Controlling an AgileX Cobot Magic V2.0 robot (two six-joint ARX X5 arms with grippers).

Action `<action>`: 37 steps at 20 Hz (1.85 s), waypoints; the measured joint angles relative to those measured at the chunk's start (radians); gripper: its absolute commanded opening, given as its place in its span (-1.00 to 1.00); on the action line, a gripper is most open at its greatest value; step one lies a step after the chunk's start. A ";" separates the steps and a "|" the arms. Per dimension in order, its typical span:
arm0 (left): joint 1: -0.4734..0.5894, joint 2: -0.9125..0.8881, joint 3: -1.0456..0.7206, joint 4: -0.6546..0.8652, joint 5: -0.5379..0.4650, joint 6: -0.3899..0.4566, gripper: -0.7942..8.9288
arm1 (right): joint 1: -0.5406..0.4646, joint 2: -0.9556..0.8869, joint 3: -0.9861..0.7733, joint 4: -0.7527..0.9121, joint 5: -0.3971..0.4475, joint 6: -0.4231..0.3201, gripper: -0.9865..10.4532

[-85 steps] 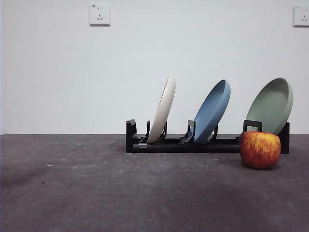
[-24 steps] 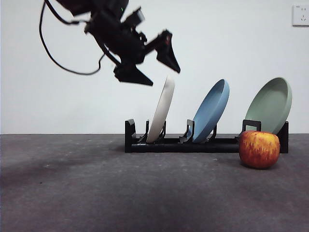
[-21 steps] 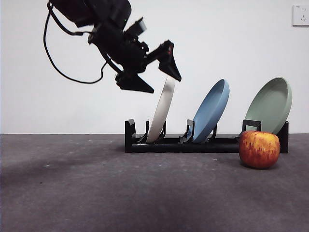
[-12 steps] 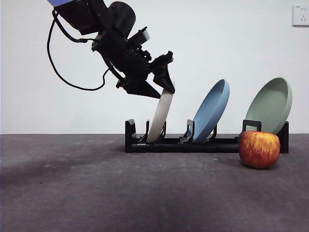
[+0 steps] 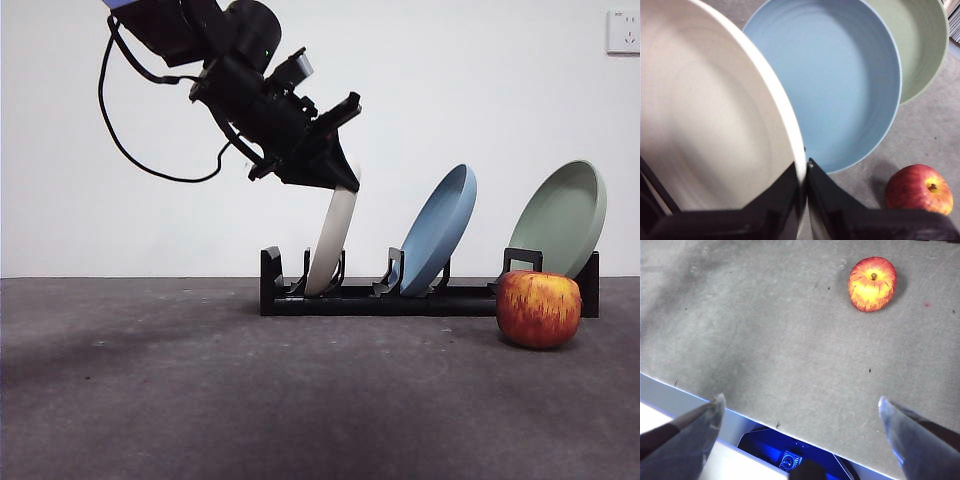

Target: Take the yellow plate from the plate rack,put the plate on the table,take the apple from the table,put the apple in the plate

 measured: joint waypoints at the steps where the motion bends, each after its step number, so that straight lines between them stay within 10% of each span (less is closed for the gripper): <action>1: 0.000 -0.012 0.000 -0.004 0.000 -0.003 -0.85 | 0.000 0.000 0.000 0.000 0.000 0.000 0.33; 12: -0.022 -0.272 0.000 -0.237 -0.024 0.062 -0.85 | 0.000 0.000 0.000 0.000 0.000 0.002 0.33; 21: -0.381 -0.419 -0.019 -0.807 -0.530 0.327 -0.85 | 0.000 0.000 0.000 0.000 0.000 0.008 0.33; 37: -0.654 -0.151 -0.414 -0.449 -0.844 0.345 -0.85 | 0.000 0.000 0.000 0.000 -0.001 0.019 0.32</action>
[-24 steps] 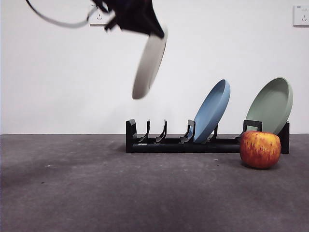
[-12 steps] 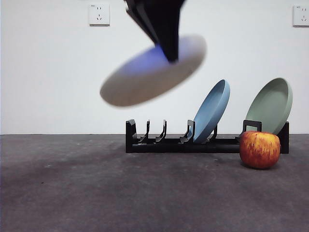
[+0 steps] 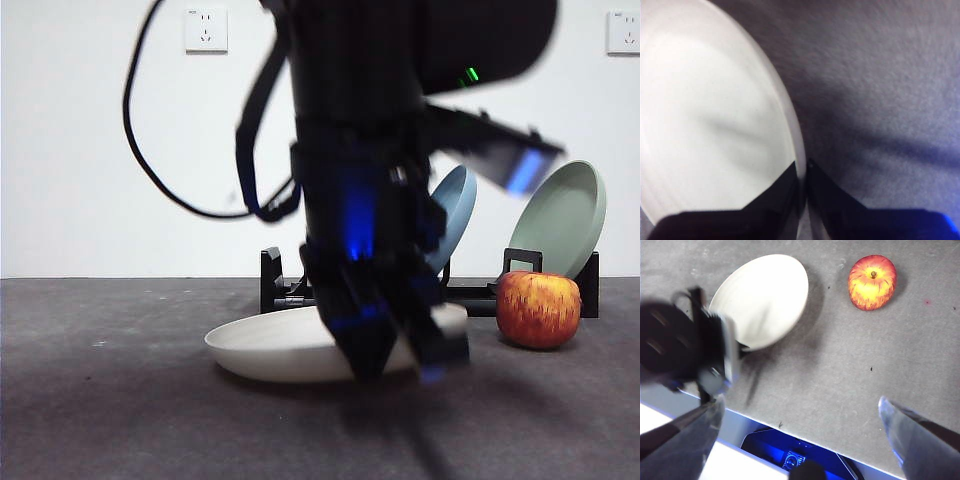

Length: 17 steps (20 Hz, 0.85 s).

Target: Take the yellow plate from the plate rack,put the plate on the table,take the apple from the table,put the apple in the plate

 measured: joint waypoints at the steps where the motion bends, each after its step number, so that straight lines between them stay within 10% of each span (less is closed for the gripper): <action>1: -0.012 0.019 0.000 0.002 -0.023 0.000 -0.85 | 0.000 0.000 0.000 0.000 0.000 0.000 0.32; 5: -0.030 0.048 0.001 0.024 -0.047 0.000 -0.81 | 0.000 0.000 0.000 0.000 0.000 0.000 0.32; 9: -0.031 0.048 0.002 0.034 -0.039 -0.006 -0.14 | 0.000 0.000 0.000 0.000 0.000 0.000 0.32; 17: -0.029 -0.084 0.034 -0.046 -0.013 -0.068 -0.12 | 0.000 0.021 0.000 0.044 0.001 0.010 0.33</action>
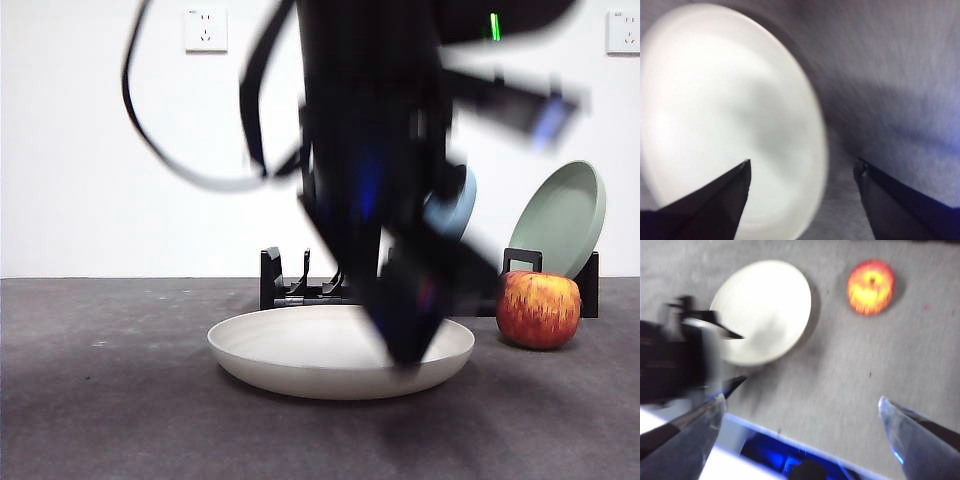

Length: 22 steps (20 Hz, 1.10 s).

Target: Take the yellow plate from the plate rack,put the plate on the table,take the apple from the table,put the apple in the plate

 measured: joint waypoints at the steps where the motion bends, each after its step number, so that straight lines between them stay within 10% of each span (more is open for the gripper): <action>1: 0.000 -0.064 0.015 0.002 0.002 -0.016 -0.12 | 0.000 0.015 0.000 0.031 0.000 0.010 0.33; 12: 0.000 -0.713 0.073 -0.048 0.230 -0.217 -0.12 | 0.006 0.438 0.001 0.414 0.010 0.034 0.34; 22: 0.000 -0.837 0.072 -0.187 0.285 -0.322 -0.12 | 0.062 0.804 0.001 0.701 0.161 0.035 0.45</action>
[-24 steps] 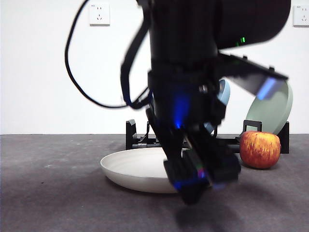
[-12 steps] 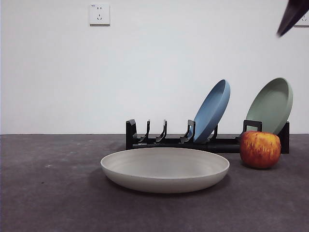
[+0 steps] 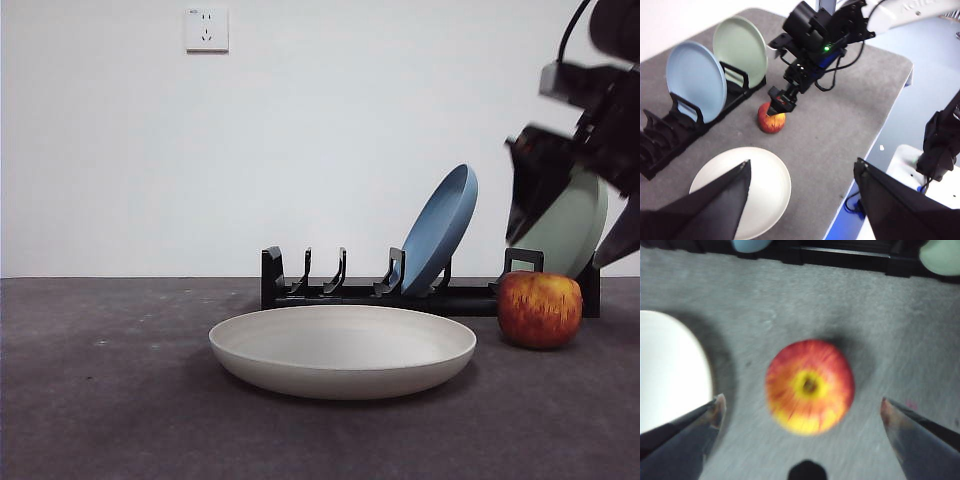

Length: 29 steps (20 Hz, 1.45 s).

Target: Take the yellow plate from the plate rack,put the plate on the table,take the apple from the table,put the apple in the plate

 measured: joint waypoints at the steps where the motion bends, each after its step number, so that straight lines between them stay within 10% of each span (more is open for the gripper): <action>1: 0.000 0.000 0.000 0.000 0.000 -0.007 -0.12 | 0.008 0.027 0.000 0.023 0.009 0.000 0.45; 9: 0.000 0.000 0.000 0.000 0.000 -0.045 -0.13 | 0.055 0.177 0.000 0.138 0.077 0.000 0.35; 17: 0.000 0.000 0.000 -0.005 -0.001 -0.051 -0.13 | 0.055 0.189 0.000 0.140 0.075 0.000 -0.87; 29: 0.000 0.000 0.000 -0.046 -0.001 -0.051 -0.13 | 0.125 -0.093 0.000 0.111 0.074 0.034 -0.86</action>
